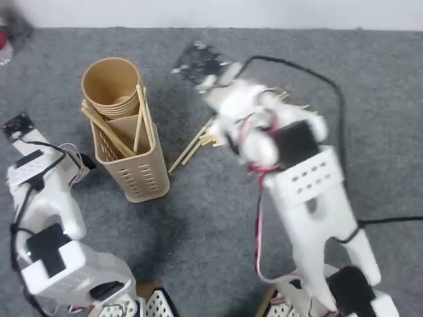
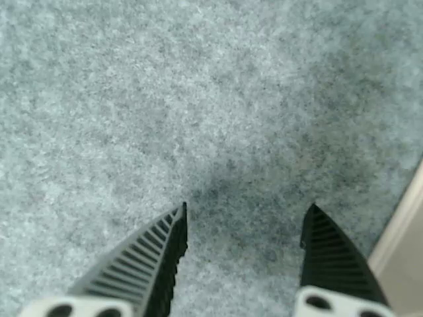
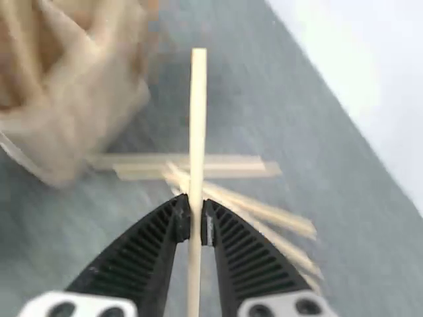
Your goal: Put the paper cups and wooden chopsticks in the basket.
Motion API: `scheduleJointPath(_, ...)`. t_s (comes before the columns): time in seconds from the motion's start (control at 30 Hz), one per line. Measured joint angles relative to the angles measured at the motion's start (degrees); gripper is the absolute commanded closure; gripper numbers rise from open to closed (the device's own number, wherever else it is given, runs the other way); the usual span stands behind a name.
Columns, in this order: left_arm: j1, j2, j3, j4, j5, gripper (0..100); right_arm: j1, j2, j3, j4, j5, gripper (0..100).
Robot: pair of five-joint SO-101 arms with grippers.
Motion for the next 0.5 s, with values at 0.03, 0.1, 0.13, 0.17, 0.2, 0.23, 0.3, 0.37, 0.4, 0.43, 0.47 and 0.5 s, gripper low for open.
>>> scheduleJointPath(0.03, 0.00, 0.00, 0.00, 0.00, 0.00, 74, -2.73, 0.00, 0.70, -2.99, -1.32, 99.1)
scheduleJointPath(0.1, 0.00, 0.00, 0.00, 0.00, 0.00, 74, -8.88, 0.18, 2.64, -9.93, -2.37, 99.1)
scheduleJointPath(0.13, 0.00, 0.00, 0.00, 0.00, 0.00, 74, -12.13, 0.26, 2.99, -13.54, -2.55, 99.1)
scheduleJointPath(0.17, 0.00, 0.00, 0.00, 0.00, 0.00, 74, -14.95, 0.26, 3.16, -17.58, -2.64, 99.1)
scheduleJointPath(0.2, 0.00, 0.00, 0.00, 0.00, 0.00, 74, -17.32, 0.26, 3.16, -21.63, -2.81, 99.1)
scheduleJointPath(0.23, 0.00, 0.00, 0.00, 0.00, 0.00, 74, -19.08, 0.18, 3.16, -25.76, -2.99, 99.1)
scheduleJointPath(0.3, 0.00, 0.00, 0.00, 0.00, 0.00, 74, -20.75, 0.18, 2.81, -33.05, -3.60, 99.1)
scheduleJointPath(0.37, -0.18, 0.00, 0.00, 0.00, 0.00, 74, -20.92, -0.18, 1.85, -37.45, -6.07, 99.1)
scheduleJointPath(0.4, -0.53, 0.00, 0.00, 0.00, 0.00, 74, -20.92, -0.53, 1.32, -38.42, -8.18, 99.1)
scheduleJointPath(0.43, -0.88, 0.00, 0.00, 0.00, 0.00, 74, -20.84, -1.14, 1.14, -39.12, -10.64, 99.1)
scheduleJointPath(0.47, -0.88, 0.00, 0.00, 0.00, 0.09, 74, -20.84, -1.58, 1.14, -39.47, -13.27, 99.1)
scheduleJointPath(0.5, -0.70, 0.00, 0.00, 0.00, 0.00, 74, -20.84, -1.93, 1.23, -39.91, -15.82, 99.1)
